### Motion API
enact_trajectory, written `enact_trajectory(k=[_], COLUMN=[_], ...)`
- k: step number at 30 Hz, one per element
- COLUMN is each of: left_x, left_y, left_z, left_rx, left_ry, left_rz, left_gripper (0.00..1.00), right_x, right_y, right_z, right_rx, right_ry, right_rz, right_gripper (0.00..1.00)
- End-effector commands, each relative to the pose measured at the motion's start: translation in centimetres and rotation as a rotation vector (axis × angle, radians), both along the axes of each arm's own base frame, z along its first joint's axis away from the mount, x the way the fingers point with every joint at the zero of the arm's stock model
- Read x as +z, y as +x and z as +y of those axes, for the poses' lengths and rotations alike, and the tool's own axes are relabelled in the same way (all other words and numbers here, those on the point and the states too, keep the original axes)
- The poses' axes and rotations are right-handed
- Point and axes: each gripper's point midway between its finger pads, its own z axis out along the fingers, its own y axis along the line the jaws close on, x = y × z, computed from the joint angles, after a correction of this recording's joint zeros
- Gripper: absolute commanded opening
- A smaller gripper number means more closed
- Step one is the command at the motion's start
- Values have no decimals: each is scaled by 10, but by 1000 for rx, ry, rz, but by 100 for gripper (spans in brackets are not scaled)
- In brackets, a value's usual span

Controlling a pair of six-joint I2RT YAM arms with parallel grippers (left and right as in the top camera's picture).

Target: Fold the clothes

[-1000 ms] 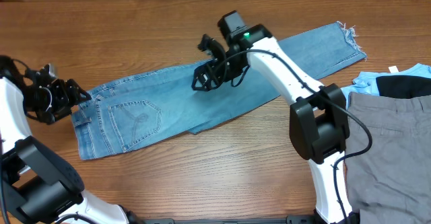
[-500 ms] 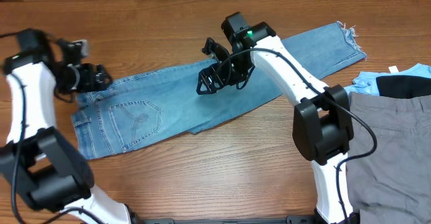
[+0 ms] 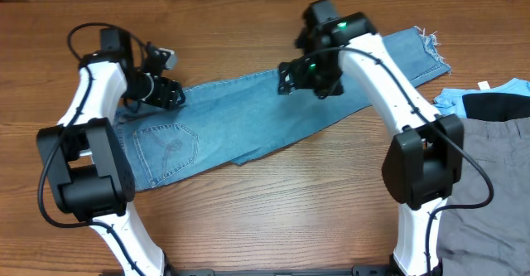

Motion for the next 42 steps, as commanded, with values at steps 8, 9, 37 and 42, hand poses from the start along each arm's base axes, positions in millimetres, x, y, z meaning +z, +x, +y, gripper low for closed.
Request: enact_trajectory(k=[8,9,37,42], left_x=[-22,-23,26,40], left_y=[-5,-7,-1,17], left_z=[-2,-5,5,15], left_rx=[-112,-122,15,80], left_ry=[120,102,51,79], left_rz=[42,44,113,60], left_gripper=[67,64,4,4], right_x=[13,13,2,-12], right_y=[13,13,15,2], right_z=[-35,-35,-49,-52], right_rx=[-110,-110,-227,-225], right_ry=[-22,-22,-72,-93], right_rz=[-18,-19,13,70], right_gripper=[100,100,100,100])
